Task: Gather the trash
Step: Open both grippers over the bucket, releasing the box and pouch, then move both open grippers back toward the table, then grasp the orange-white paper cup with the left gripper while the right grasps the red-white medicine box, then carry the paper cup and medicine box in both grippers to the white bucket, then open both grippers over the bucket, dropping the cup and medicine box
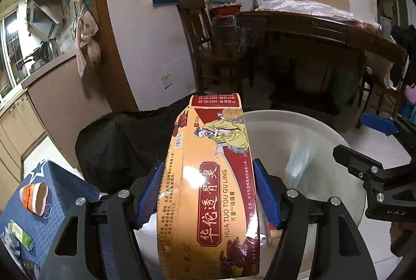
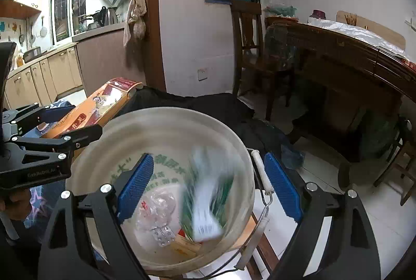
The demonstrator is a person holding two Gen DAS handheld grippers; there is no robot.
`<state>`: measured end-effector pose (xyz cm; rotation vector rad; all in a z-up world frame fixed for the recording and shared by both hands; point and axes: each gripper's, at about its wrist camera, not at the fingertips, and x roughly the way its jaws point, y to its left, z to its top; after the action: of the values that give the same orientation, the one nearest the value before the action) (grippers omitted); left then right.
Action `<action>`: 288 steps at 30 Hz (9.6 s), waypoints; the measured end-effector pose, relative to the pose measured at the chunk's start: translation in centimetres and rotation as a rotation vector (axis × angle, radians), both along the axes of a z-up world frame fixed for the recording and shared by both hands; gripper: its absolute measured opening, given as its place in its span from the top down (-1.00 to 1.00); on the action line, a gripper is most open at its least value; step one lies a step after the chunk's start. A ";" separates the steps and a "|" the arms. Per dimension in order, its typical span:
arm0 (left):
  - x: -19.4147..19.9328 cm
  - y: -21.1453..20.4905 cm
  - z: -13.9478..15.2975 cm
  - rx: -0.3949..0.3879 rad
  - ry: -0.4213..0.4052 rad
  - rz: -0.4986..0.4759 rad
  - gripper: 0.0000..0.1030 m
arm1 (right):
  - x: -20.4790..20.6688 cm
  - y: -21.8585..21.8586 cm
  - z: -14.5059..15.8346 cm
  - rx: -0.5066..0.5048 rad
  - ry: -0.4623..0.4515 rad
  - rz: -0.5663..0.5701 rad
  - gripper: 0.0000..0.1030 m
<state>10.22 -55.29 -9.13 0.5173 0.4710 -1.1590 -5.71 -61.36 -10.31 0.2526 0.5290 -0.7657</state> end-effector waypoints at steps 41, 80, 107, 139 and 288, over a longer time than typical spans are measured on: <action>3.1 14.1 5.1 -0.144 0.004 0.168 -0.45 | 2.9 6.8 2.4 -0.026 -0.037 0.088 -0.55; 18.0 45.9 -0.7 -0.095 0.079 0.968 -0.45 | 25.9 25.1 -1.0 0.033 0.102 0.695 -0.26; 27.4 58.1 -3.2 -0.181 0.264 1.015 -0.44 | 40.9 34.3 -1.2 0.028 0.208 1.047 -0.73; 24.6 56.3 -2.8 -0.145 0.216 1.019 0.92 | 35.7 33.2 2.3 0.335 -0.030 1.179 0.70; -2.4 1.4 2.2 -0.089 -0.127 -0.012 0.92 | -2.0 2.4 1.5 0.064 -0.093 0.074 0.70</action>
<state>7.79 -53.85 -6.93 0.5137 0.3059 -1.1462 -7.70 -58.92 -8.84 0.3244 0.4722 -0.6624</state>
